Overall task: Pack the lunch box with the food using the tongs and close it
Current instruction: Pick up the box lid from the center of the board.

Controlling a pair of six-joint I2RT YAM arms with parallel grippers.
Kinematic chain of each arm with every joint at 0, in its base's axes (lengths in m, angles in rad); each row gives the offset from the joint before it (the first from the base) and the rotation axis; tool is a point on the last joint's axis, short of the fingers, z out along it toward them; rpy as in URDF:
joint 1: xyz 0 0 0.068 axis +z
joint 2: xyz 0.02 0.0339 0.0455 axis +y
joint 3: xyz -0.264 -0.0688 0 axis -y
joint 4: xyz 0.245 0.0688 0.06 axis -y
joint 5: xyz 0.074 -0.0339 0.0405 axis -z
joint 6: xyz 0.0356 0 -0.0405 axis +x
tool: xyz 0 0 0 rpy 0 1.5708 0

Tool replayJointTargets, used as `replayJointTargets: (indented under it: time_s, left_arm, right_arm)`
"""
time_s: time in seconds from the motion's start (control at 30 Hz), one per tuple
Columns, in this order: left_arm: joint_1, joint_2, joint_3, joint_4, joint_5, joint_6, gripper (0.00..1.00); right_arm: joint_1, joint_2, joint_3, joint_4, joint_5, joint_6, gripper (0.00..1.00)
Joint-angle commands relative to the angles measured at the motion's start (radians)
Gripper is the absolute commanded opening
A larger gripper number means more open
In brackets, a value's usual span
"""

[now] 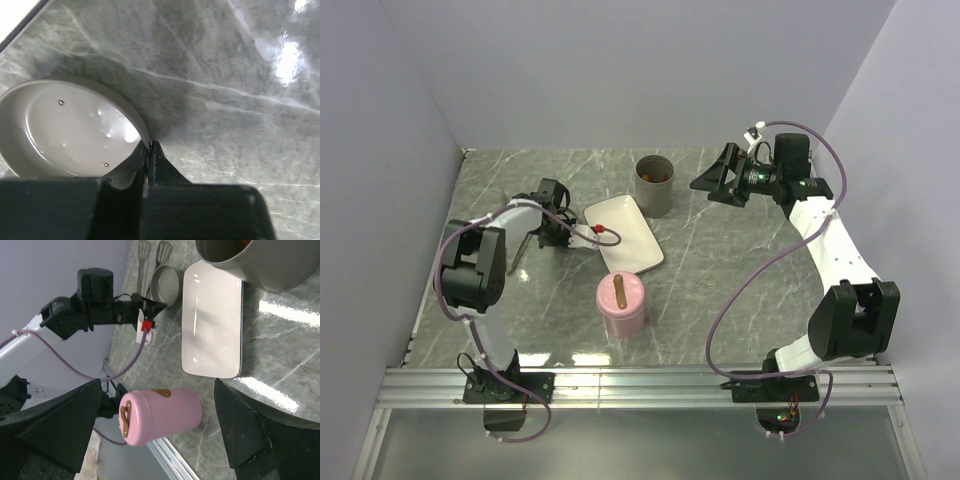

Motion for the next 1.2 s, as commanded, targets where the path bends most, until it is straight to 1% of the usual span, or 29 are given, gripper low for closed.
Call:
replayJointTargets:
  time_s: [0.0, 0.03, 0.07, 0.13, 0.17, 0.2, 0.23, 0.27, 0.3, 0.33, 0.37, 0.43, 0.47, 0.5, 0.53, 0.57, 0.6, 0.63, 0.67, 0.7, 0.73, 0.77, 0.8, 0.83, 0.87, 0.93, 0.97, 1.0, 1.17]
  left_arm:
    - [-0.005, -0.055, 0.026, -0.031, 0.063, -0.066, 0.00]
    - [-0.005, -0.090, 0.038, -0.060, 0.114, -0.092, 0.00]
    - [-0.005, -0.109, 0.079, -0.083, 0.144, -0.153, 0.00]
    - [-0.003, -0.164, 0.139, -0.136, 0.223, -0.236, 0.00]
    - [0.003, -0.182, 0.205, -0.166, 0.310, -0.339, 0.00]
    - [0.009, -0.220, 0.235, -0.175, 0.352, -0.392, 0.00]
    - [0.014, -0.242, 0.262, -0.174, 0.394, -0.443, 0.00]
    - [0.035, -0.267, 0.300, -0.145, 0.488, -0.542, 0.00]
    - [0.049, -0.315, 0.311, -0.120, 0.532, -0.593, 0.00]
    - [0.072, -0.340, 0.319, -0.088, 0.578, -0.647, 0.00]
    - [0.083, -0.366, 0.319, -0.042, 0.645, -0.762, 0.00]
    - [0.098, -0.441, 0.296, 0.093, 0.696, -0.875, 0.00]
    - [0.098, -0.468, 0.283, 0.144, 0.710, -0.985, 0.00]
    - [0.099, -0.522, 0.264, 0.270, 0.739, -1.048, 0.00]
    - [0.101, -0.550, 0.218, 0.337, 0.748, -1.184, 0.00]
    - [0.101, -0.575, 0.195, 0.403, 0.765, -1.249, 0.00]
    - [0.101, -0.618, 0.174, 0.525, 0.808, -1.312, 0.00]
    - [0.103, -0.635, 0.145, 0.573, 0.842, -1.372, 0.00]
    - [0.103, -0.647, 0.129, 0.634, 0.862, -1.518, 0.00]
    - [0.103, -0.672, 0.112, 0.778, 0.901, -1.600, 0.00]
    - [0.103, -0.678, 0.080, 0.858, 0.918, -1.680, 0.00]
    - [0.103, -0.686, 0.065, 0.924, 0.926, -1.818, 0.00]
    - [0.103, -0.693, 0.049, 0.990, 0.937, -1.884, 0.00]
    - [0.103, -0.693, 0.026, 1.131, 0.936, -1.946, 0.00]
    - [0.103, -0.698, 0.020, 1.176, 0.922, -2.036, 0.00]
    - [0.103, -0.702, 0.023, 1.251, 0.893, -2.090, 0.00]
    - [0.100, -0.702, 0.026, 1.314, 0.903, -2.119, 0.00]
    - [0.096, -0.701, 0.029, 1.336, 0.909, -2.129, 0.00]
    - [0.077, -0.713, 0.022, 1.391, 0.909, -2.123, 0.00]
  right_arm:
    - [-0.001, -0.028, 0.087, -0.039, -0.009, -0.083, 1.00]
    - [-0.003, -0.023, 0.098, -0.073, 0.011, -0.100, 1.00]
    - [-0.003, -0.018, 0.109, -0.085, 0.015, -0.125, 1.00]
    - [-0.001, -0.014, 0.132, -0.104, 0.003, -0.134, 1.00]
    - [-0.004, -0.011, 0.133, -0.101, -0.006, -0.123, 1.00]
    - [-0.003, -0.009, 0.130, -0.091, -0.015, -0.116, 1.00]
    - [-0.003, -0.009, 0.123, -0.064, -0.030, -0.099, 1.00]
    - [-0.003, -0.018, 0.112, -0.038, -0.067, -0.084, 1.00]
    - [-0.004, -0.023, 0.076, -0.006, -0.080, -0.059, 1.00]
    - [-0.003, -0.034, 0.058, 0.061, -0.087, -0.009, 1.00]
    - [-0.004, -0.035, 0.046, 0.088, -0.107, 0.015, 1.00]
    - [-0.003, -0.026, 0.041, 0.126, -0.124, 0.071, 1.00]
    - [-0.003, -0.023, 0.044, 0.139, -0.145, 0.091, 1.00]
    - [-0.003, -0.020, 0.052, 0.151, -0.156, 0.111, 1.00]
    - [-0.001, -0.018, 0.055, 0.197, -0.168, 0.169, 1.00]
    - [0.000, -0.023, 0.048, 0.235, -0.182, 0.206, 1.00]
    - [0.003, -0.029, 0.038, 0.343, -0.181, 0.248, 1.00]
    - [0.008, -0.046, 0.025, 0.411, -0.178, 0.338, 1.00]
    - [0.026, -0.054, 0.000, 0.477, -0.173, 0.379, 1.00]
    - [0.038, -0.060, -0.008, 0.581, -0.147, 0.416, 1.00]
    - [0.054, -0.067, -0.011, 0.620, -0.133, 0.464, 1.00]
    - [0.089, -0.066, -0.002, 0.648, -0.118, 0.478, 1.00]
    - [0.112, -0.063, 0.014, 0.662, -0.094, 0.483, 0.99]
    - [0.133, -0.045, 0.034, 0.657, -0.081, 0.478, 0.99]
    - [0.182, -0.034, 0.079, 0.647, -0.071, 0.477, 0.99]
    - [0.227, -0.005, 0.123, 0.611, -0.037, 0.469, 0.98]
    - [0.253, 0.001, 0.152, 0.610, -0.028, 0.472, 0.97]
    - [0.293, 0.008, 0.161, 0.613, -0.011, 0.472, 0.96]
    - [0.390, 0.032, 0.183, 0.682, 0.109, 0.521, 0.90]
